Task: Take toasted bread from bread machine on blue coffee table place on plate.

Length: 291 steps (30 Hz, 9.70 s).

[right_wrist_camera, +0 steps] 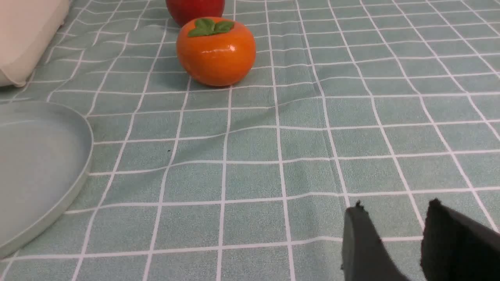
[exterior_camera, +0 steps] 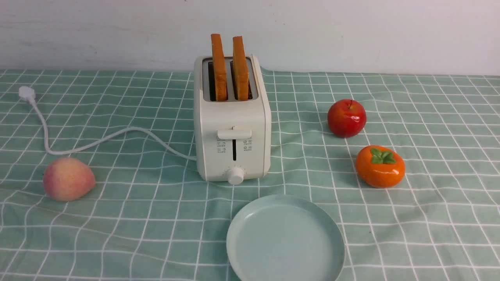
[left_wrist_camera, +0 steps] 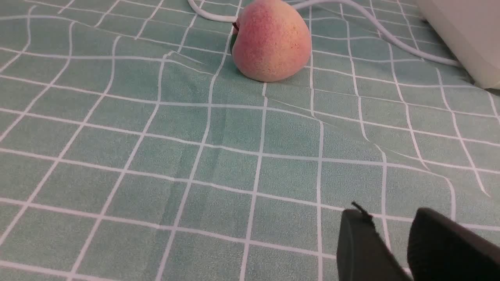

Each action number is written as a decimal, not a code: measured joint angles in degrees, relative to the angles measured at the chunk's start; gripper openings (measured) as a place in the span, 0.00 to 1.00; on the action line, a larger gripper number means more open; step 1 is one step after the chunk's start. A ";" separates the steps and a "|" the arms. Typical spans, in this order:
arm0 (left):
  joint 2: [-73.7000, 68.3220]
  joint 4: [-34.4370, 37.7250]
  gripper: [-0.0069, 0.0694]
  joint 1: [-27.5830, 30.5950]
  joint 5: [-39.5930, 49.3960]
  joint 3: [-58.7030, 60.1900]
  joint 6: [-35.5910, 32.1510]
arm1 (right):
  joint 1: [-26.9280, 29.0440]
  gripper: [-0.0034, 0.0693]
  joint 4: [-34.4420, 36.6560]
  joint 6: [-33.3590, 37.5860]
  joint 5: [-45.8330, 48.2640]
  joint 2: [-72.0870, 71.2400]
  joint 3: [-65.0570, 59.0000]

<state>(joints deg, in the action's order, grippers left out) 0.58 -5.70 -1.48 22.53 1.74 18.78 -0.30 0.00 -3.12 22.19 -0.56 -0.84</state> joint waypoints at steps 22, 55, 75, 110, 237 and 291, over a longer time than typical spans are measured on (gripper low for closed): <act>0.00 0.00 0.36 0.00 0.00 0.00 0.00 | 0.00 0.38 0.00 0.00 0.00 0.00 0.00; 0.00 -3.08 0.40 0.00 -25.94 0.01 0.92 | 0.00 0.38 0.89 -5.66 -22.76 0.00 -0.57; -19.77 1.29 0.40 0.00 -23.63 -48.41 15.48 | 0.00 0.38 -0.56 -15.87 -13.92 29.41 61.91; -55.24 18.96 0.40 -12.01 31.76 -54.97 10.89 | -28.45 0.65 7.39 -11.04 29.37 120.33 127.53; -127.54 -11.80 0.21 -25.65 38.70 -136.82 15.48 | -13.24 0.73 34.73 18.16 42.19 55.53 70.34; -90.04 2.79 0.71 -24.78 45.57 -100.73 9.15 | -13.70 0.10 11.47 4.38 37.66 52.41 70.34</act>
<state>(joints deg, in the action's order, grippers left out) -89.46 -2.91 -26.26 68.10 -98.98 27.93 -14.00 11.47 1.26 59.85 51.86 69.50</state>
